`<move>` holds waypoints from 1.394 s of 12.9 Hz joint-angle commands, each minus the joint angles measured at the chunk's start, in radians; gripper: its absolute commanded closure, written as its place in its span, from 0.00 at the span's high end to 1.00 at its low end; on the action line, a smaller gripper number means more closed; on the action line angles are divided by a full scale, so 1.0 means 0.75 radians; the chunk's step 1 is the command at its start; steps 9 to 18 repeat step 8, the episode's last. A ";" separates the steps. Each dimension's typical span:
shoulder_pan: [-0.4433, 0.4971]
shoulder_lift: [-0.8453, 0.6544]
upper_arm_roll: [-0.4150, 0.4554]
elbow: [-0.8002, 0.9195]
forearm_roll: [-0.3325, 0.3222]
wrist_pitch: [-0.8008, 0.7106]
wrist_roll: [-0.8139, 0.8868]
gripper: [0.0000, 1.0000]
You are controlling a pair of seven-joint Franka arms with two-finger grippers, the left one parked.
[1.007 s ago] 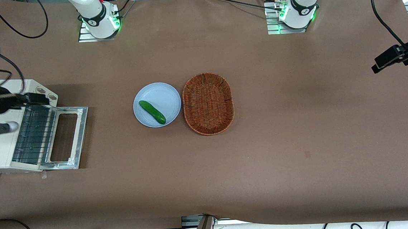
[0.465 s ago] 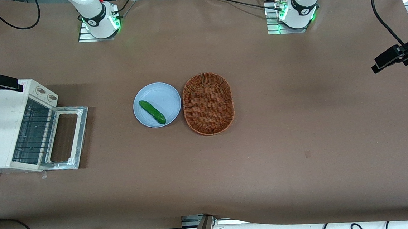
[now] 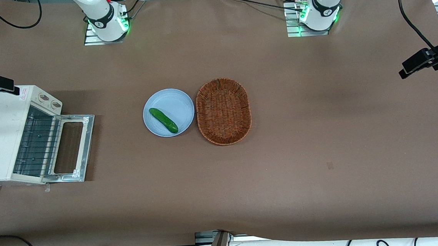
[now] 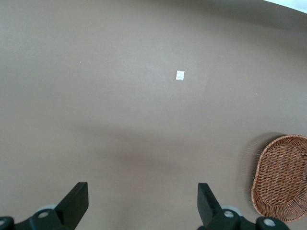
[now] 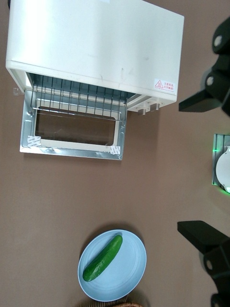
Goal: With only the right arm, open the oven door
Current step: 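Release the handle and lift the right gripper away from the oven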
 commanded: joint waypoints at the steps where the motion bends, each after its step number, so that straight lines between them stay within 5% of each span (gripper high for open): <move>1: 0.011 -0.019 0.008 -0.028 -0.045 0.063 -0.007 1.00; 18: 0.013 -0.019 0.012 -0.028 -0.045 0.104 -0.005 1.00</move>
